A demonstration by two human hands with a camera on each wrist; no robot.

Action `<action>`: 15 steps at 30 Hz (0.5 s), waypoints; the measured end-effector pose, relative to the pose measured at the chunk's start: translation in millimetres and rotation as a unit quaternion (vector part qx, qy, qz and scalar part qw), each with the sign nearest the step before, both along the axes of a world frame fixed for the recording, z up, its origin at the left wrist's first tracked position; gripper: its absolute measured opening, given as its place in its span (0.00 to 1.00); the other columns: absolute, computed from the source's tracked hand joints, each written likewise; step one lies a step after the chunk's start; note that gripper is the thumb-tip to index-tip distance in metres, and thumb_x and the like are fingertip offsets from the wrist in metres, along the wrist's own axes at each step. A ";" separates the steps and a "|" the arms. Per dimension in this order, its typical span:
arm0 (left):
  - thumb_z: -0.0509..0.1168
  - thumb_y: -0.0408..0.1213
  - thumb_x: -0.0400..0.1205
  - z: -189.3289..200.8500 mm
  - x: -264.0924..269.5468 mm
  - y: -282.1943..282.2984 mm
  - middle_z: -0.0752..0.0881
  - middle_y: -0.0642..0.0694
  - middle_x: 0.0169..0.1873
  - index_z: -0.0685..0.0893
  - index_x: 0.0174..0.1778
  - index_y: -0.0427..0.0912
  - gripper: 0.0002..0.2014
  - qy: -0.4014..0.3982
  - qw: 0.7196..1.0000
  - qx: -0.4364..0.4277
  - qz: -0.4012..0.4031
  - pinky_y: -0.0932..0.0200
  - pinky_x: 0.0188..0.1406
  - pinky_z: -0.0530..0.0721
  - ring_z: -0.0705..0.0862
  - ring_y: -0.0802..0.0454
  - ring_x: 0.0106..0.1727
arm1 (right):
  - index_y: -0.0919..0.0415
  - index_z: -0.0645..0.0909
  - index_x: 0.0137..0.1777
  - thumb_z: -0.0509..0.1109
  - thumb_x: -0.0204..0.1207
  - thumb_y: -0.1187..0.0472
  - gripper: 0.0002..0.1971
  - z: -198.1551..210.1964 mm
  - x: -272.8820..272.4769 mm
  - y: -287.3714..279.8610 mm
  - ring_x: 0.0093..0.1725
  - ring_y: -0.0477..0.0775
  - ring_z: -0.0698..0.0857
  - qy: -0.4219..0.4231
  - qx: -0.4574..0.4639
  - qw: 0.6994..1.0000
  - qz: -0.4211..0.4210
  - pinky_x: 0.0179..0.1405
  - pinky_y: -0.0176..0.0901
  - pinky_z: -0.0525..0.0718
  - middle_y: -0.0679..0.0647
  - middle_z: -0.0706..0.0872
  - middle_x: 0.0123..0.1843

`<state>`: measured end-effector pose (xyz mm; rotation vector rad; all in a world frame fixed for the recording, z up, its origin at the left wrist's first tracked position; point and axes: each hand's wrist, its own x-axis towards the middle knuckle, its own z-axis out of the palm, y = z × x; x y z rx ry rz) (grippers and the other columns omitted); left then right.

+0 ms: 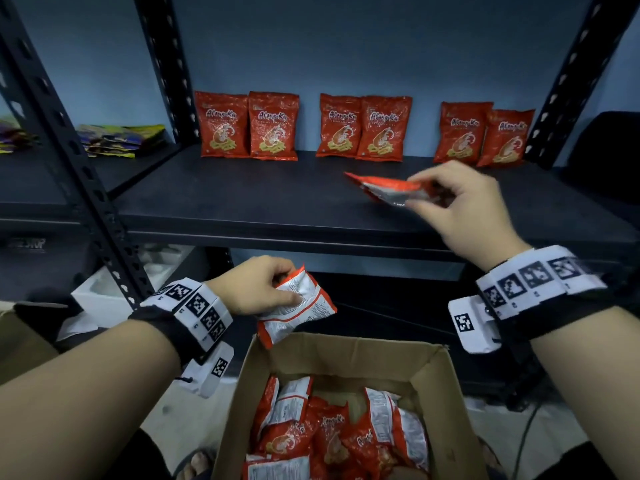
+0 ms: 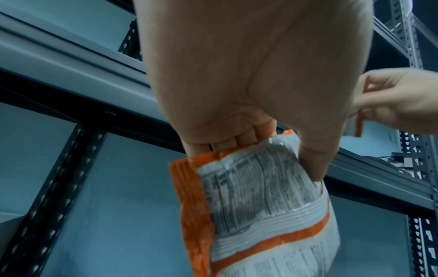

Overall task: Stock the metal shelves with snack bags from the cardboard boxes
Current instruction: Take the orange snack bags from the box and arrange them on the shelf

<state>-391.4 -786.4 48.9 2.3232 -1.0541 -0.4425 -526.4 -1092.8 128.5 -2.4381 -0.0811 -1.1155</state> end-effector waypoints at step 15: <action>0.79 0.45 0.80 8.1 -11.1 -6.7 0.92 0.45 0.42 0.86 0.48 0.43 0.11 0.046 0.998 -0.046 -0.019 0.48 0.47 0.92 0.92 0.49 0.43 | 0.58 0.88 0.63 0.74 0.79 0.56 0.14 -37.7 14.3 18.9 0.64 0.55 0.80 0.070 -0.129 0.989 -0.026 0.67 0.58 0.81 0.50 0.88 0.59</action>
